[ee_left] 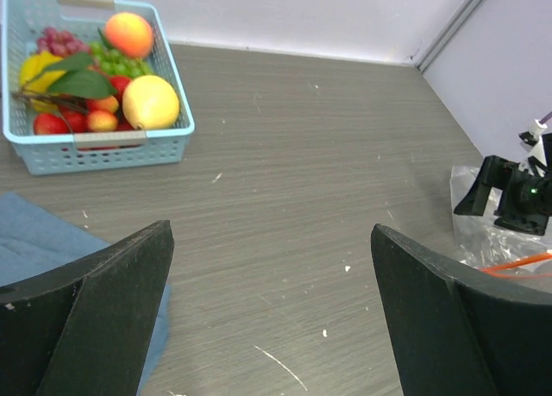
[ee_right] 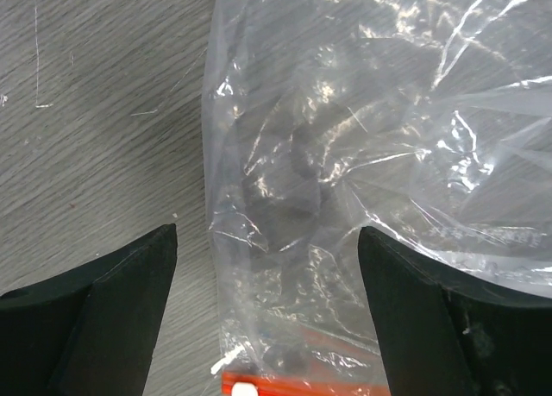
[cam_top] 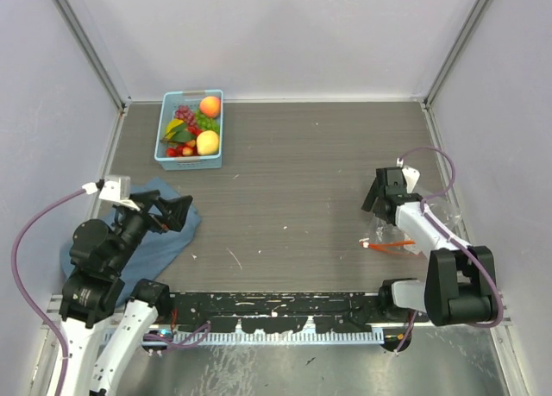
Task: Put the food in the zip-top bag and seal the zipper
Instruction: Pick up the zipper food storage bag at the corner of the board.
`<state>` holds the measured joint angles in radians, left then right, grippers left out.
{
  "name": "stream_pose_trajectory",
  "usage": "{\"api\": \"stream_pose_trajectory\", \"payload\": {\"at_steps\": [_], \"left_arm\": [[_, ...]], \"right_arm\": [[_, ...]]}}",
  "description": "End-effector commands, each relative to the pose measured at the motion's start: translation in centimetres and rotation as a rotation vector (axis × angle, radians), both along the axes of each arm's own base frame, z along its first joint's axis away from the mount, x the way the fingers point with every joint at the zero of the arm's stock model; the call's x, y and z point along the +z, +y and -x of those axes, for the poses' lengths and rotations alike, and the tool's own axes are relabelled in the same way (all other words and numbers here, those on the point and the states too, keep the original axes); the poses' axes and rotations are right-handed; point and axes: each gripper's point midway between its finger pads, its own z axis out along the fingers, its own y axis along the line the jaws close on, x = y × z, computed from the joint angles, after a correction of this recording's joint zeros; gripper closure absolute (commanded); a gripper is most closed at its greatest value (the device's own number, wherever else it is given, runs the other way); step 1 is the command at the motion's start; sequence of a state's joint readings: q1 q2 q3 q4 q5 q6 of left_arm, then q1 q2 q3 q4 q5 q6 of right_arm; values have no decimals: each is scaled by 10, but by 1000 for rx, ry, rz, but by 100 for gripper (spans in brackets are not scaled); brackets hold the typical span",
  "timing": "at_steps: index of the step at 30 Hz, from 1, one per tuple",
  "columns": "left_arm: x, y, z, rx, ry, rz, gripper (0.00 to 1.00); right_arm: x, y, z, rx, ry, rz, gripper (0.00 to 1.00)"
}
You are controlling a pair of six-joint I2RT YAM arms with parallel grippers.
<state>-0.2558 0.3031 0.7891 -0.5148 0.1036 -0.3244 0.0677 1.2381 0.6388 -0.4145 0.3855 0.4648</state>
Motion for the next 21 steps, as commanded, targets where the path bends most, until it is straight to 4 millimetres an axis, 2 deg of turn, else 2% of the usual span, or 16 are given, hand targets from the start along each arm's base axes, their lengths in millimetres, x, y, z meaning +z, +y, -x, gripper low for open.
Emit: {"api": "stream_pose_trajectory", "payload": {"at_steps": [1,5,10,14,21], "left_arm": [[3,-13,-4,-46,53,63,2],[-5,-22,-6,-78,114,87,2],[-16,-27,-11,-75,185,140,2],[-25,-35,-17,-90,237,182,2],[-54,-53,-27,-141,351,243,2]], "right_arm": [[2,3,-18,16,-43,-17,14],[-1,8,-23,35,-43,-40,34],[4,16,-28,50,-83,-80,75],[13,26,-35,67,-133,-136,98],[42,66,-47,116,-300,-356,99]]}}
